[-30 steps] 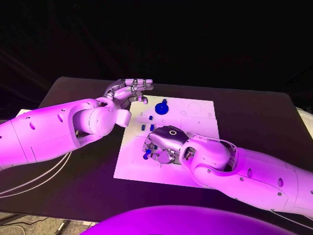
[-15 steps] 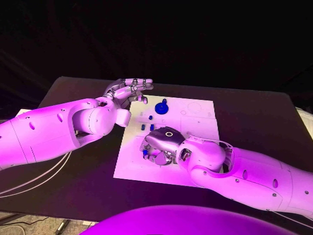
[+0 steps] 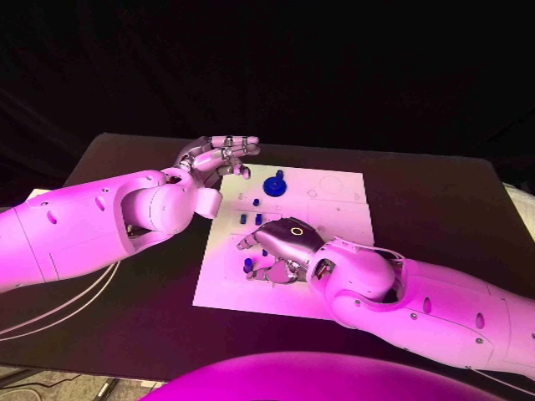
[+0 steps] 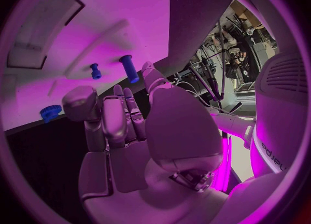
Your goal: Assemble the parts on the task board
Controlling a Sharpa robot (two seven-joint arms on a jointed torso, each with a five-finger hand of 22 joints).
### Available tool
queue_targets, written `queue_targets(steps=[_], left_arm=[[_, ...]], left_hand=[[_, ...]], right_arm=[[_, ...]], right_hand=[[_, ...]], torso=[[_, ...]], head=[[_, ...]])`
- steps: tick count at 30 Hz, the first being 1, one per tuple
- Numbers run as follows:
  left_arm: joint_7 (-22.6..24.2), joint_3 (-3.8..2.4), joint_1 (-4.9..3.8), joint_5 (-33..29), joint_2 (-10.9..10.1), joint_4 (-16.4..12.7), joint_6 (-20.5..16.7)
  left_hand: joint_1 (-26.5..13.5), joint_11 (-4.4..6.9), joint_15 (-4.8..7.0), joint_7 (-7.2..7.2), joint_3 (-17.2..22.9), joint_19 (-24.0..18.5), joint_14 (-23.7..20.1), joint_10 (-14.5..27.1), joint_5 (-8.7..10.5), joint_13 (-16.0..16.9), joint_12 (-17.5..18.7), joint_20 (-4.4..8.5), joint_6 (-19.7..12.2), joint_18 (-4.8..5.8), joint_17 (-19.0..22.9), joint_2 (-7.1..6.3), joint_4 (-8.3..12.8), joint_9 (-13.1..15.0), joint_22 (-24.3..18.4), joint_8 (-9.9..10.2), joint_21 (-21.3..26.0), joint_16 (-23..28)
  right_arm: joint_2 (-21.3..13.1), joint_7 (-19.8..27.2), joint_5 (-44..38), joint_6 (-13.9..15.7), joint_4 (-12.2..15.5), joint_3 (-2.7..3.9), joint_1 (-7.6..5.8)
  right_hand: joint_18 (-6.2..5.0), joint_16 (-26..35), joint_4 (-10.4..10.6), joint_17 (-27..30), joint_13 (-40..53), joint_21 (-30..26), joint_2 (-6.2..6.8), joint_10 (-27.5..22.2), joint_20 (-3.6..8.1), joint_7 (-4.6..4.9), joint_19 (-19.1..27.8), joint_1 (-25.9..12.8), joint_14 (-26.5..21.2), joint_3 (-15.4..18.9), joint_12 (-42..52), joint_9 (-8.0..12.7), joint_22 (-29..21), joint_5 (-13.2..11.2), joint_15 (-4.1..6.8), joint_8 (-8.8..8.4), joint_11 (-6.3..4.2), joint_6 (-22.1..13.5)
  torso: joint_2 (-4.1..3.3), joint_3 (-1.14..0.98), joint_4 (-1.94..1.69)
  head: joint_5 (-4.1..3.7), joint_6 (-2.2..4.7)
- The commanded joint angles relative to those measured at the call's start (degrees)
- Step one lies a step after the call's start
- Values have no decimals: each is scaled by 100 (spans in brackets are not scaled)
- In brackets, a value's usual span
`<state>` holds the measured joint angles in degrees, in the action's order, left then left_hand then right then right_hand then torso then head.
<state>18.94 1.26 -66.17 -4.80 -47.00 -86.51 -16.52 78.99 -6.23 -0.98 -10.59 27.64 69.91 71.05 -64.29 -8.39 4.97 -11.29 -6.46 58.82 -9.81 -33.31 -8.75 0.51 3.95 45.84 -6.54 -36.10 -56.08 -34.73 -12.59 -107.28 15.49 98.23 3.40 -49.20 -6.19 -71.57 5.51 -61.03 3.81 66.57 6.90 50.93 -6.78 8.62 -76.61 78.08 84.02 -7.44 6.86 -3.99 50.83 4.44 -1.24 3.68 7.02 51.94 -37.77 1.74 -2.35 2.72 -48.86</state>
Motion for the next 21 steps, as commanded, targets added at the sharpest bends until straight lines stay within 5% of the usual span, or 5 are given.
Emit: queue_targets(steps=[1,10,13,18,21], left_arm=[[15,-3,2,23,-4,-9,114],[9,8,8,23,-50,-27,115],[10,11,9,23,-83,-43,107],[12,14,9,24,-129,-69,102],[12,16,9,24,-139,-74,104]], left_hand=[[-22,4,-2,-1,-37,-34,-42,41,-7,7,-25,-8,-51,-65,12,42,12,-3,-9,-40,24,24],[-22,4,-2,-1,-37,-34,-42,41,-7,7,-25,-8,-51,-65,12,42,12,-3,-9,-40,24,24],[-22,4,-2,-1,-37,-34,-42,41,-7,7,-25,-8,-51,-65,12,42,12,-3,-9,-40,24,24],[-22,4,-2,-1,-37,-34,-42,41,-7,7,-25,-8,-51,-65,12,42,12,-3,-9,-40,24,24],[-22,4,-2,-1,-37,-34,-42,41,-7,7,-25,-8,-51,-65,12,42,12,-3,-9,-40,24,24]], right_arm=[[-148,68,185,827,160,49,14],[-1387,-228,1625,887,840,374,-33],[-1849,-454,1951,848,995,412,-51],[-2452,-913,2072,859,1255,436,-1],[-2683,-1252,2001,756,1379,440,79]], right_hand=[[-100,-14,55,13,8,-11,-42,44,-9,48,-19,113,79,118,101,-17,4,91,-14,9,-13,44],[-22,-133,139,-150,229,290,-285,1576,96,54,-247,245,149,147,865,-98,449,416,160,166,-252,598],[54,-392,271,-506,383,573,-242,2061,183,-40,-416,106,243,224,1083,-101,874,587,250,191,-363,666],[83,-511,706,-630,1055,720,-119,2587,367,-228,-499,-364,265,560,1807,-145,1063,1609,398,302,-549,874],[152,-685,1056,-826,2951,881,-184,2228,425,-360,-565,-332,291,926,3415,-247,1292,1596,482,410,-622,911]], torso=[[-2,-3,15],[31,25,61],[39,34,120],[30,26,209],[34,27,242]], head=[[-22,10],[-269,119],[-339,147],[-412,186],[-436,191]])
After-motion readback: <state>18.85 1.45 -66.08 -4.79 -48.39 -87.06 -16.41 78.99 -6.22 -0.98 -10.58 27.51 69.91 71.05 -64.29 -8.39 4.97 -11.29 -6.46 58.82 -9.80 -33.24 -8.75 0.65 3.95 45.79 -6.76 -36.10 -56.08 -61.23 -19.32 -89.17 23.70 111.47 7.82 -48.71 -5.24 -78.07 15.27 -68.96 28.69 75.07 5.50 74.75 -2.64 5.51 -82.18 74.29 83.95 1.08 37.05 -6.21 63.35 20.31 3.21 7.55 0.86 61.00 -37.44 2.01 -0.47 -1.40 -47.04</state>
